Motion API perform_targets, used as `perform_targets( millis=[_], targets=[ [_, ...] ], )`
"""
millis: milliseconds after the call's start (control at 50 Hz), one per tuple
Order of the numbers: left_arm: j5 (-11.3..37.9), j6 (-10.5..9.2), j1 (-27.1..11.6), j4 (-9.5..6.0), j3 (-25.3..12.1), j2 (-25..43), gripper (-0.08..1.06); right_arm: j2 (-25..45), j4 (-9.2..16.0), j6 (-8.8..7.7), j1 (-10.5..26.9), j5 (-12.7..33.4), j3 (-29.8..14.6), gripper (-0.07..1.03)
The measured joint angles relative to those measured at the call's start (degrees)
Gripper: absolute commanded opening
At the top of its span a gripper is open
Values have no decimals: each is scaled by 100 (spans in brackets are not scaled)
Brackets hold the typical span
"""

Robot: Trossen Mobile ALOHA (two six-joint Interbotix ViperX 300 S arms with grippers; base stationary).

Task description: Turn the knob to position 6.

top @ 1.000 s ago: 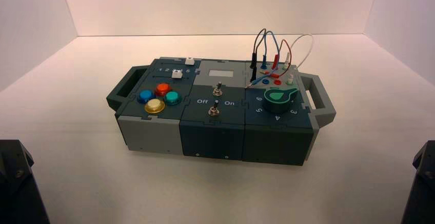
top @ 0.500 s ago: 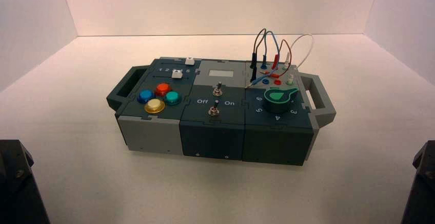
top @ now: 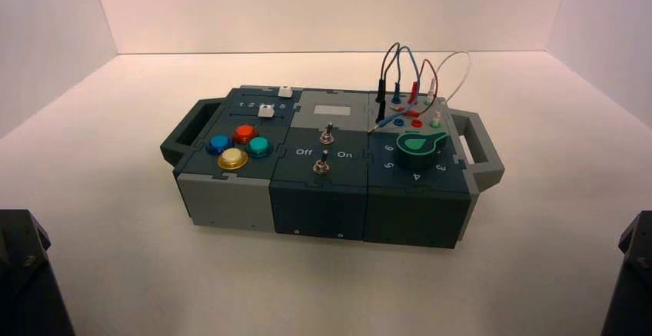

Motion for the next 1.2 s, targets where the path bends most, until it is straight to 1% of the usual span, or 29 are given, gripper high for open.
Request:
perform_targets(
  millis=[60,80,120,140,160,180,200,220,240,280,300,360,380,420,440,480,500,560,640,760,880,900,940,1020,1080,1140,1200],
  targets=[
    [35,0,-439,-9,0,237,-3,114,0,0,123,158,-62,-2],
    [70,0,-712,-18,0,396,-3,220,0,0,211,281,-105,-2],
    [114,-9,-958,-35,0,554,-3,325,18,18,299,457,-158,-2],
    [114,-9,-958,-35,0,554,-3,334,18,18,308,475,-167,-2],
    [167,-9,-1204,-44,0,694,-3,448,35,26,404,642,-229,-2],
    [202,-9,-1345,-62,0,773,-3,466,35,26,413,677,-237,-2],
    [202,0,-1362,-53,0,782,-3,527,44,35,475,765,-264,-2],
    [229,-9,-1459,-62,0,826,-3,589,53,44,519,861,-308,-2],
    [264,0,-1635,-70,-9,914,-3,712,62,53,615,1037,-352,-2],
    [316,-9,-1872,-79,0,1037,-3,844,70,53,712,1187,-396,-2],
    [343,-9,-2004,-79,0,1116,-3,958,70,53,800,1371,-431,-2],
    [387,-9,-2153,-79,0,1213,-3,1072,97,53,914,1582,-466,-2],
    [413,-9,-2259,-79,0,1292,-3,1151,123,62,1020,1723,-492,-2],
    [439,-9,-2338,-79,-9,1345,-3,1213,176,62,1116,1863,-510,-2],
    [483,-18,-2461,-79,-9,1433,-3,1257,220,62,1178,1951,-510,-2],
    [501,-18,-2514,-88,-18,1477,-3,1274,272,62,1230,2013,-510,-2],
    [545,-18,-2628,-88,-35,1582,-3,1310,352,62,1292,2127,-510,-2],
    [598,-18,-2804,-105,-70,1749,-3,1327,519,62,1371,2320,-510,-2],
    [615,-18,-2962,-123,-114,1907,-3,1327,686,62,1415,2558,-510,-2],
    [633,-18,-3129,-149,-176,2101,-3,1345,905,62,1433,3032,-501,-2],
    [624,-18,-3199,-158,-246,2268,-3,1389,1090,53,1433,3401,-510,-2],
    [633,-18,-3208,-158,-255,2294,-3,1406,1151,53,1433,3472,-501,-2],
    [633,-18,-3217,-167,-255,2303,-3,1433,1178,53,1450,3516,-501,-2],
    [633,-26,-3313,-176,-272,2329,-3,1529,1310,53,1494,3639,-422,-2],
    [624,-26,-3463,-185,-272,2347,-3,1652,1424,53,1591,3683,-325,-2],
    [633,-26,-3524,-185,-281,2355,-3,1731,1521,53,1688,3683,-264,-2],
    [659,-26,-3630,-185,-281,2355,-3,1898,1652,53,1881,3656,-185,-2]
  ],
)
